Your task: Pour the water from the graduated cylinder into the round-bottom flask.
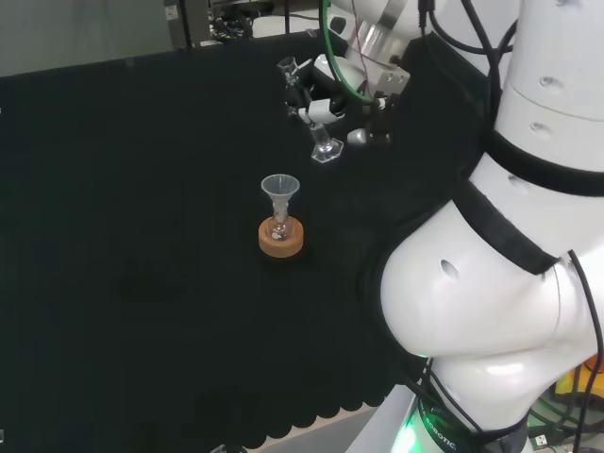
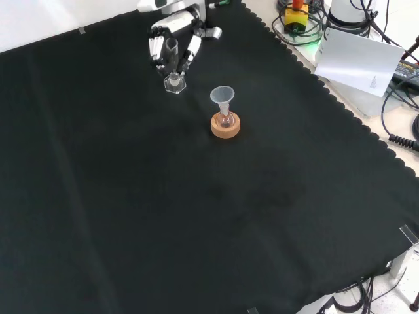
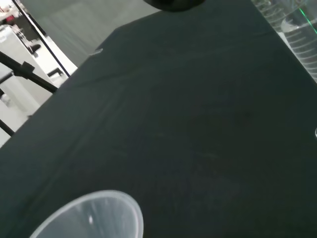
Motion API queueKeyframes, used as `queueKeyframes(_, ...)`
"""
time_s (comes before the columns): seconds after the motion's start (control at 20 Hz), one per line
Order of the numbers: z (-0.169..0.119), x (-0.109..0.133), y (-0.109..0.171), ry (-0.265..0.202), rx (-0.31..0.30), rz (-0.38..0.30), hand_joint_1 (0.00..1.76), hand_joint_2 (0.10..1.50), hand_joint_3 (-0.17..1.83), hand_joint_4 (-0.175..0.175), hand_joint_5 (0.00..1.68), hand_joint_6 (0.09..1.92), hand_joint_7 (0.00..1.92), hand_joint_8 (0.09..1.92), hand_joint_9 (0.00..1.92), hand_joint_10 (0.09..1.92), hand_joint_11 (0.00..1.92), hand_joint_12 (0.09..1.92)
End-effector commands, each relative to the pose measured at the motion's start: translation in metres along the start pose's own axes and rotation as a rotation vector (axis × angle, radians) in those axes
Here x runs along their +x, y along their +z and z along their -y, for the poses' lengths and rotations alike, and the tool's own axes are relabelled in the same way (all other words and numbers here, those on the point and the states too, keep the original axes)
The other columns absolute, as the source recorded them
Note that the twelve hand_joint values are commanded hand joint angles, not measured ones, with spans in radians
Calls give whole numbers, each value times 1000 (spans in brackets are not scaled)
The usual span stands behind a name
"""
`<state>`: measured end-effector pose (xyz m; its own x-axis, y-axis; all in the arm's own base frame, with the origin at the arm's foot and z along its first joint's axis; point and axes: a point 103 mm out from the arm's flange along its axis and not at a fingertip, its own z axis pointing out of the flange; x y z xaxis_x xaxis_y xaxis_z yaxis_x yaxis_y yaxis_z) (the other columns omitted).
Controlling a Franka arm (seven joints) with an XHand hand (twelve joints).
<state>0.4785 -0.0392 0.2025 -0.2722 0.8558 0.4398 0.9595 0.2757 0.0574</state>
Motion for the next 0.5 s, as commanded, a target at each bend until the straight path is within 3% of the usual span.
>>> queueKeyframes(0.05,68,0,-21,53,91,94,1271,1085,-2,-175,1033,917,1063,900,1455,87,1251,749)
queueKeyframes(0.5,110,14,-9,65,258,232,1272,1084,-2,-175,1035,913,1065,897,1458,87,1254,747)
